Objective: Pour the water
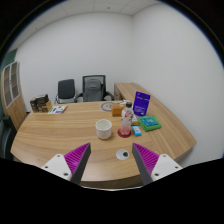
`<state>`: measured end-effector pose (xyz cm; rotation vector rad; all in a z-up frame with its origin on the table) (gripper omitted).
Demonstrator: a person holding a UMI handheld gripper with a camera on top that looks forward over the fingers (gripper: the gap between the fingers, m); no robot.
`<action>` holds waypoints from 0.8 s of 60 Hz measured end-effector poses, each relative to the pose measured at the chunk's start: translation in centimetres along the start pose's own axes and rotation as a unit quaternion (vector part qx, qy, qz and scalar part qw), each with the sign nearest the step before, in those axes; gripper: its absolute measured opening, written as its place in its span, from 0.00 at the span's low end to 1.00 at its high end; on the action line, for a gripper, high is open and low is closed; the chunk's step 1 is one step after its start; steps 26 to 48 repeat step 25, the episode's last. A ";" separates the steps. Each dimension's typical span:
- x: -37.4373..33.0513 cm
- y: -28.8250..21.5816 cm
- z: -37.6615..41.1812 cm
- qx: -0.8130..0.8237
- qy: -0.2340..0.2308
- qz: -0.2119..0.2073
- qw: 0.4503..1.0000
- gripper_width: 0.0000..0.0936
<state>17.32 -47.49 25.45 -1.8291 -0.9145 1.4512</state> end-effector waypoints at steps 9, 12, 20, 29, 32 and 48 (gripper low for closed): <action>-1.8 0.2 0.2 -0.008 0.002 -0.004 1.000 0.92; -2.1 0.1 0.2 -0.007 0.001 -0.006 1.000 0.92; -2.5 -0.5 0.3 -0.003 -0.006 -0.008 1.000 0.91; -2.7 -0.7 0.1 -0.006 0.000 -0.012 1.000 0.92; -2.7 -0.7 0.1 -0.006 0.000 -0.012 1.000 0.92; -2.7 -0.7 0.1 -0.006 0.000 -0.012 1.000 0.92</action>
Point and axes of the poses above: the point between the fingertips, and its own axes, seen from behind it with the camera up: z to the left, y down, x forward, the way the camera looks, the point moved 7 cm from there along -x, backward, against the way the camera looks, and after that the axes turned 12 degrees about -x, right-handed, at the moved point
